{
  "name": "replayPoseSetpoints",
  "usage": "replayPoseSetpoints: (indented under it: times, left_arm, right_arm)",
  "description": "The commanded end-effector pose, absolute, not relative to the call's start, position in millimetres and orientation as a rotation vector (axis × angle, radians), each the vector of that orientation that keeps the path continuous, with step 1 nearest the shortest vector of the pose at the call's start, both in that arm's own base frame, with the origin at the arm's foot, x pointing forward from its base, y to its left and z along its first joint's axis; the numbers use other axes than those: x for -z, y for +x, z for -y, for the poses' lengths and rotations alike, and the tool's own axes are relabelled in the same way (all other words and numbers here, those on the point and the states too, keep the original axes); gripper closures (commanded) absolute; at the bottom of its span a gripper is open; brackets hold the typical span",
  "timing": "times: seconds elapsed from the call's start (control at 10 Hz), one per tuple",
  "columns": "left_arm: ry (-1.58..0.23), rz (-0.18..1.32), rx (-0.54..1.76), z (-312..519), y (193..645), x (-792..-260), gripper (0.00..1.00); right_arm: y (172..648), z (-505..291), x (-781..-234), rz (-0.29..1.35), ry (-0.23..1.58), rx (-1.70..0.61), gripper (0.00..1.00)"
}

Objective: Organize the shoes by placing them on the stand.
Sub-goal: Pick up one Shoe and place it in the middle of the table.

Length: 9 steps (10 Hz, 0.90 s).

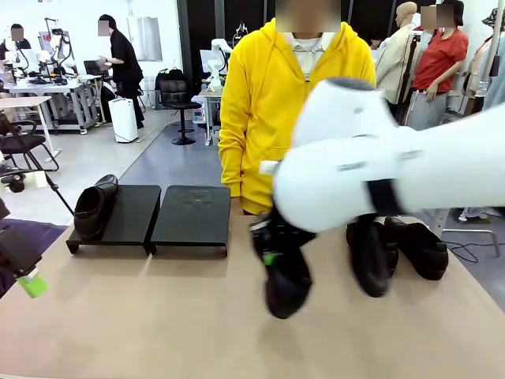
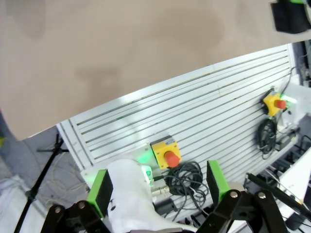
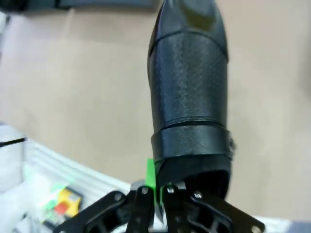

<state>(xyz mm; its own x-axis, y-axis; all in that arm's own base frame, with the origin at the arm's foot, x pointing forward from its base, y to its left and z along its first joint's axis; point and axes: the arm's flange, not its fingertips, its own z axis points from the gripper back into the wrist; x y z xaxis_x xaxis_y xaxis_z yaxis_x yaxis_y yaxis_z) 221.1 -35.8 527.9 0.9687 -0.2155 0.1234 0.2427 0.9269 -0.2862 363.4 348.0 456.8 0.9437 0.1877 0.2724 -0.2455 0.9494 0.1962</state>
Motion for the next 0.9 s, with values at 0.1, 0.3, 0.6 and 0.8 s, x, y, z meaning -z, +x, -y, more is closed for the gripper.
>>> replayPoseSetpoints:
  times: [0.1, 0.3, 0.6, 0.8]
  left_arm:
    - [-0.311, 0.096, 0.244, 34, 223, -529, 0.0]
    - [-0.311, 0.096, 0.244, 34, 223, -529, 0.0]
    - [-0.311, 0.096, 0.244, 34, 223, -529, 0.0]
    - [-0.311, 0.096, 0.244, 34, 223, -529, 0.0]
  right_arm:
    - [430, -400, -425, 0.219, 0.225, -0.208, 1.0]
    - [431, -416, -406, 0.216, 0.185, -0.164, 1.0]
    - [427, -422, -389, 0.163, 0.11, -0.085, 1.0]
    - [428, -417, -385, 0.138, 0.028, 0.026, 1.0]
